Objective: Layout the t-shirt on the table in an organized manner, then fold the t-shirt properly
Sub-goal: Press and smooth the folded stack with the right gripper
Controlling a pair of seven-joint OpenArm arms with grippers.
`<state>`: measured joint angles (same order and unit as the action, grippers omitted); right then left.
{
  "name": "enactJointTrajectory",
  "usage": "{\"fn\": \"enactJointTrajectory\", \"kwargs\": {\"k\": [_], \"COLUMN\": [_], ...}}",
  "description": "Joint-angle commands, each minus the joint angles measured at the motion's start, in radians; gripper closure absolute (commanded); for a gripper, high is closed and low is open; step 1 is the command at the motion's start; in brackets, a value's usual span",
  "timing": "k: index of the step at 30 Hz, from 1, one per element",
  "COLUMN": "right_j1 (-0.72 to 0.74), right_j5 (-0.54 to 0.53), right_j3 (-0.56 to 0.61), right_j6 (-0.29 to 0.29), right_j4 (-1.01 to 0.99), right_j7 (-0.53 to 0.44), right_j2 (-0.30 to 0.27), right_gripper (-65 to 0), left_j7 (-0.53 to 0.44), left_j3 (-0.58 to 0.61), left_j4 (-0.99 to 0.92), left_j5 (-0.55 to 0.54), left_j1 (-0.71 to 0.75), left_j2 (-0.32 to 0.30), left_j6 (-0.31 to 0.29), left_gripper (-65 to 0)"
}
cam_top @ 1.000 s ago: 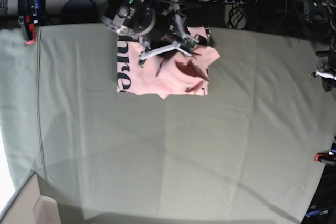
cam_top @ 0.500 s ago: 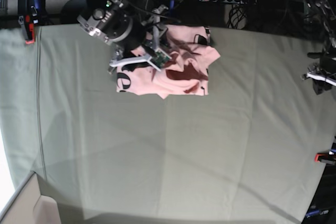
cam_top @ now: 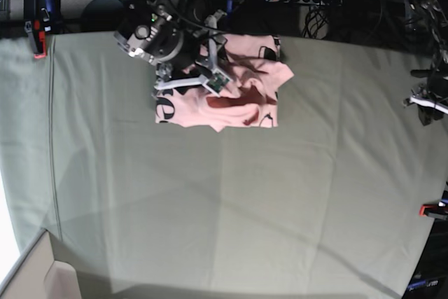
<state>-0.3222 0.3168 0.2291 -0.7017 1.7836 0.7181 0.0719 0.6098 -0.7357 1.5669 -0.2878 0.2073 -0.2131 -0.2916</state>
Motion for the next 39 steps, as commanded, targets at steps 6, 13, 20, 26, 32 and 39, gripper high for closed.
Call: {"fn": "enactJointTrajectory", "kwargs": {"k": [6, 13, 20, 26, 32, 39], "right_j1": [0.030, 0.042, -0.010, -0.051, -0.045, -0.019], "right_j5": [-0.011, -0.011, -0.012, -0.009, -0.006, -0.008], "right_j3": [0.006, 0.008, 0.085, 0.163, 0.063, -0.112], "right_j6": [0.004, 0.004, 0.004, 0.004, 0.004, 0.004], "right_j4": [0.015, 0.020, 0.123, 0.183, 0.172, 0.169], "right_j7": [-0.015, -0.016, -0.016, -0.012, -0.007, -0.007], "right_j2": [0.007, 0.027, 0.027, 0.026, 0.013, 0.003], "right_gripper": [-18.1, 0.0, 0.0, 0.0, -3.7, -29.3], "left_j7": [-0.021, -0.021, -0.021, -0.021, -0.021, -0.021], "left_j3": [-0.006, -0.006, -0.008, -0.008, -0.008, -0.005], "left_j4": [0.022, 0.022, 0.019, 0.022, 0.022, 0.016], "left_j5": [-0.004, -0.004, -0.004, -0.004, -0.004, -0.008], "left_j1": [0.001, 0.002, 0.002, 0.002, 0.002, -0.002], "left_j2": [-0.016, -0.016, -0.016, -0.016, -0.016, -0.016], "left_j6": [0.001, 0.001, 0.001, 0.001, 0.001, 0.001], "left_gripper": [-17.6, -17.6, -17.6, -17.6, -17.6, -17.6]}}
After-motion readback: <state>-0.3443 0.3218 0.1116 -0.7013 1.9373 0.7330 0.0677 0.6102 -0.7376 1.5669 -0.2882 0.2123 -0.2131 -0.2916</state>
